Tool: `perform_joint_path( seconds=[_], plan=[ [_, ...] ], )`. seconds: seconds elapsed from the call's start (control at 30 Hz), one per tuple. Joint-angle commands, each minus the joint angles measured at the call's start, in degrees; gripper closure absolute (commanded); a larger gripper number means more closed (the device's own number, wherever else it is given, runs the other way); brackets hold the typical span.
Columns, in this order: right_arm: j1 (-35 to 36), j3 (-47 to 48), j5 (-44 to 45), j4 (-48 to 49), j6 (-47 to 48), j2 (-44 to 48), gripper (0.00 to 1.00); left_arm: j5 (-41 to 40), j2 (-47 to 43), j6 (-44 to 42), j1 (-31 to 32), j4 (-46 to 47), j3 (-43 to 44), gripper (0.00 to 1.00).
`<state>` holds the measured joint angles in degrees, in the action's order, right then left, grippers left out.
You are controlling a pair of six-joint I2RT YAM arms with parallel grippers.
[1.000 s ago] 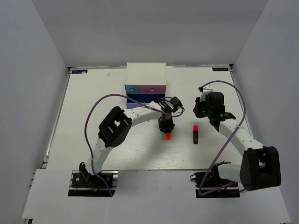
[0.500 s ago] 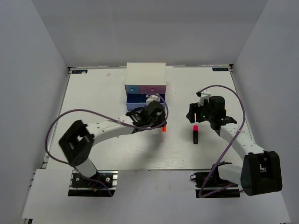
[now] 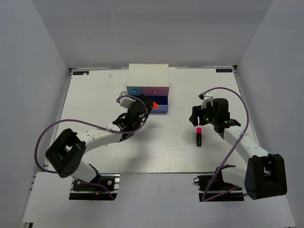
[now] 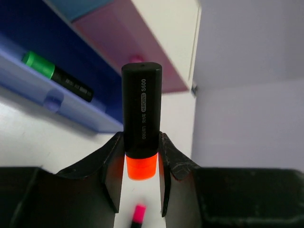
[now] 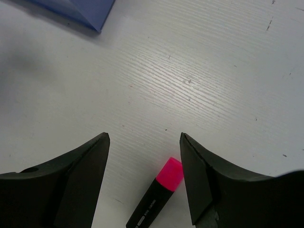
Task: Sort the stationery into containers
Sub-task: Place the pen in the storage box.
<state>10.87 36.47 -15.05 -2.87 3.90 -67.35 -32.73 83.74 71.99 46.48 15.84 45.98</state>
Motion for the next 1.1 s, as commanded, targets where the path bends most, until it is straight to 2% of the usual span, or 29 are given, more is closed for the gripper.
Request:
perform_joint_path(
  seconds=[0.0,0.1,0.2,0.47,0.6,0.63,0.7,0.73,0.83,1.07],
  plan=[
    [-0.3,-0.7,-0.9,1.9,1.0,1.8,0.33,-7.6,1.4,6.4,-1.8,10.6,0.7,0.77],
    [-0.2,-0.8,-0.8,1.7,1.1,1.9,0.33,-7.6,4.9,7.1,-3.1,13.8,3.2,0.77],
    [-0.2,-1.0,-0.6,1.8,1.2,2.0,0.33,-7.6,8.1,9.6,-4.6,9.5,7.0,0.77],
    [-0.3,-1.5,0.1,2.1,1.4,2.1,0.33,-6.6,12.0,14.9,-6.5,2.0,9.7,0.73],
    [-0.3,-1.5,0.1,2.1,1.6,1.9,0.32,-6.0,13.2,14.9,-7.0,1.5,10.4,0.63],
    [-0.2,-1.5,0.1,2.1,1.6,1.9,0.32,-6.0,13.7,14.9,-7.0,1.5,10.4,0.53],
    [-0.4,-1.2,0.1,2.1,1.8,1.7,0.32,-6.0,14.2,14.9,-7.5,1.0,11.5,0.43],
    [-0.1,-1.2,0.1,2.0,1.9,1.6,0.32,-6.0,14.8,14.9,-7.5,0.2,11.5,0.34],
    [-0.2,-1.2,0.1,1.9,2.1,1.7,0.32,-4.9,15.3,14.9,-7.5,-0.5,12.8,0.21],
    [-0.2,0.4,2.3,-1.8,2.3,0.6,0.34,-1.4,13.5,14.4,-7.5,0.1,12.3,0.18]
  ],
)
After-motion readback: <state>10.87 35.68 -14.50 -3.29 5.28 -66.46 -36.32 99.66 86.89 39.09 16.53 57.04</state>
